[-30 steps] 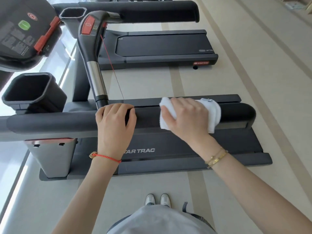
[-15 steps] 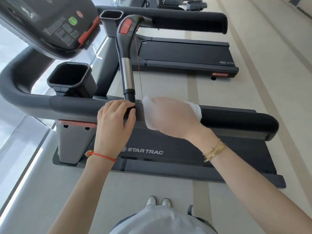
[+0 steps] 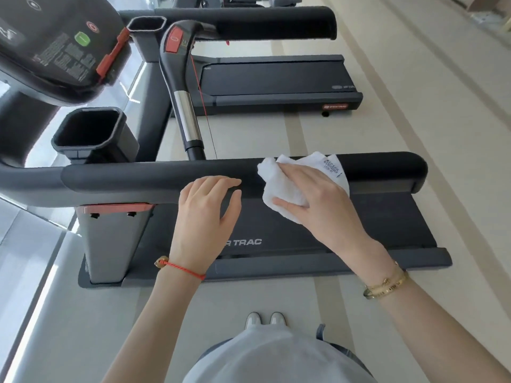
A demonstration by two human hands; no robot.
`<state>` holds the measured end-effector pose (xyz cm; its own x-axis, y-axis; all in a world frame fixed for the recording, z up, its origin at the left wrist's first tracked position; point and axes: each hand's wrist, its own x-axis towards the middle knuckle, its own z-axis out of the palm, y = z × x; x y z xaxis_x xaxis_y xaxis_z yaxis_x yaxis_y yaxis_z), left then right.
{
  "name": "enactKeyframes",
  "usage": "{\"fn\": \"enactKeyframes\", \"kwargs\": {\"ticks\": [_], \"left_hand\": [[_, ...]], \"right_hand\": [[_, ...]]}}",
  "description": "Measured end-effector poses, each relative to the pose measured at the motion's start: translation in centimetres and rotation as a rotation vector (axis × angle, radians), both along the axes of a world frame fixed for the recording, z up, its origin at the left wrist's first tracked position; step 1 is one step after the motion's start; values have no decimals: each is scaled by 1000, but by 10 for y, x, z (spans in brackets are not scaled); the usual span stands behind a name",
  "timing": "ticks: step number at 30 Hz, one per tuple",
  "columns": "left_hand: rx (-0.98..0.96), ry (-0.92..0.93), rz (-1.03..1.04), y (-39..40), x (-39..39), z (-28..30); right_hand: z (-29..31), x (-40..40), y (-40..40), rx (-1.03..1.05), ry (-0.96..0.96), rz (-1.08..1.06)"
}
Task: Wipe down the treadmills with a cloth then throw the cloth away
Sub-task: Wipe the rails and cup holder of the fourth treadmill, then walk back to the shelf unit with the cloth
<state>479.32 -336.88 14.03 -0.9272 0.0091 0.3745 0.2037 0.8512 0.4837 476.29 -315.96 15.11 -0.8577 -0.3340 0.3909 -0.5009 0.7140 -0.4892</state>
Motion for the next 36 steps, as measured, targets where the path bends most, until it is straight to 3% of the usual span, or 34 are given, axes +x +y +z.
{"fn": "enactKeyframes", "kwargs": {"ticks": [7,19,36], "left_hand": [[6,-79,-212,35,6,-11],[-49,-195,-663,135,10,-41],[-40,-236,-971,421,36,-48]], "right_hand": [[-17,61,51,-85,-279,-352],[-55,174,123,-160,-382,-878],[-56,269,348,-256,-472,-1216]]}}
